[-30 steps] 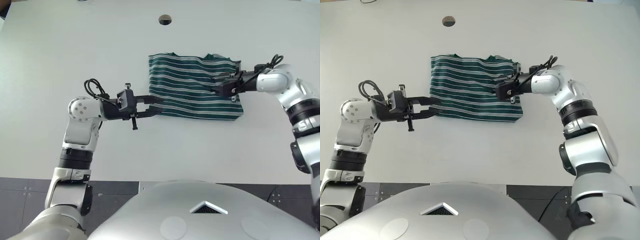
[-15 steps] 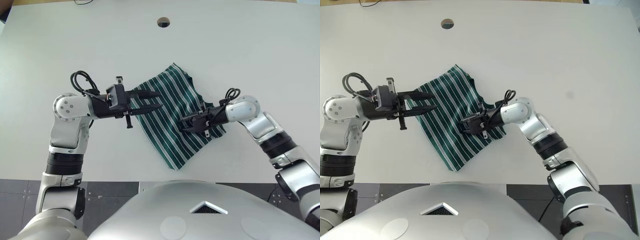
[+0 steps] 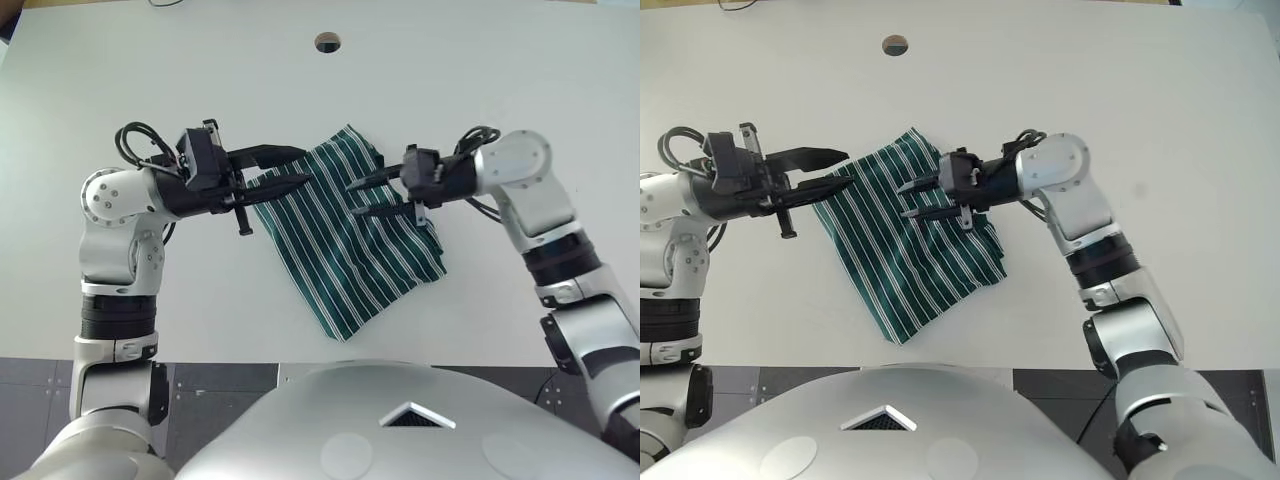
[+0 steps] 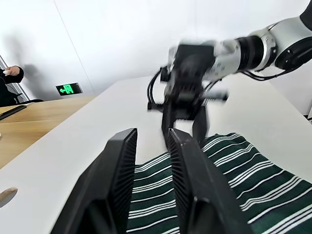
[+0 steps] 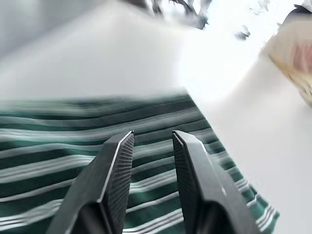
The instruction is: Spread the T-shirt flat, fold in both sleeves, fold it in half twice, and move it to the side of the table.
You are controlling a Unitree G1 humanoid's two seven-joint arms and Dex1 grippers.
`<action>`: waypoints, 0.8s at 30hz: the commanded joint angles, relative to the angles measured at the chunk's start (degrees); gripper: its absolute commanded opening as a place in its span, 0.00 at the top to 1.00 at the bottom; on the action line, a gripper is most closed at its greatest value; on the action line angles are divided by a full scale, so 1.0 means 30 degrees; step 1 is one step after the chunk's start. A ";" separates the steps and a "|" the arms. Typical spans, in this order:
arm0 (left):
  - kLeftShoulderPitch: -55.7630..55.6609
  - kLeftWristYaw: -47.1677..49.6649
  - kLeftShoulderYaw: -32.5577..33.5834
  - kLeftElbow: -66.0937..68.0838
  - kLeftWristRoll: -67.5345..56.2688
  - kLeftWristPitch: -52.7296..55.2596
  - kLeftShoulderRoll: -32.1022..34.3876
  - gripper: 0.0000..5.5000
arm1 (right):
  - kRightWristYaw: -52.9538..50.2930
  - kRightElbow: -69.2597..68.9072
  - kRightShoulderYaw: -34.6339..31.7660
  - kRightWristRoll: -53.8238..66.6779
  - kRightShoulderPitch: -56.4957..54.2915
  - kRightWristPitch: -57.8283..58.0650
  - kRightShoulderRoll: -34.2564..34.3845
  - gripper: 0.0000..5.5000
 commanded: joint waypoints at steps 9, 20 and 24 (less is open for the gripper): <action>-0.0262 0.0022 -0.0391 0.0481 0.0287 -0.0180 -0.0404 0.78 | -1.1919 1.3188 0.1518 -1.0303 -0.4365 -0.4059 0.0094 0.74; -0.0734 0.1866 -0.0920 0.2294 0.3108 -0.1906 -0.1200 0.78 | -0.9358 1.1497 -0.2195 -0.6478 -0.3605 -0.6929 -0.2896 0.74; -0.2831 0.6288 -0.1699 0.6489 0.8855 -0.7652 -0.2084 0.78 | -0.4600 0.7618 -0.6394 0.1395 -0.2514 -0.6157 -0.2656 0.74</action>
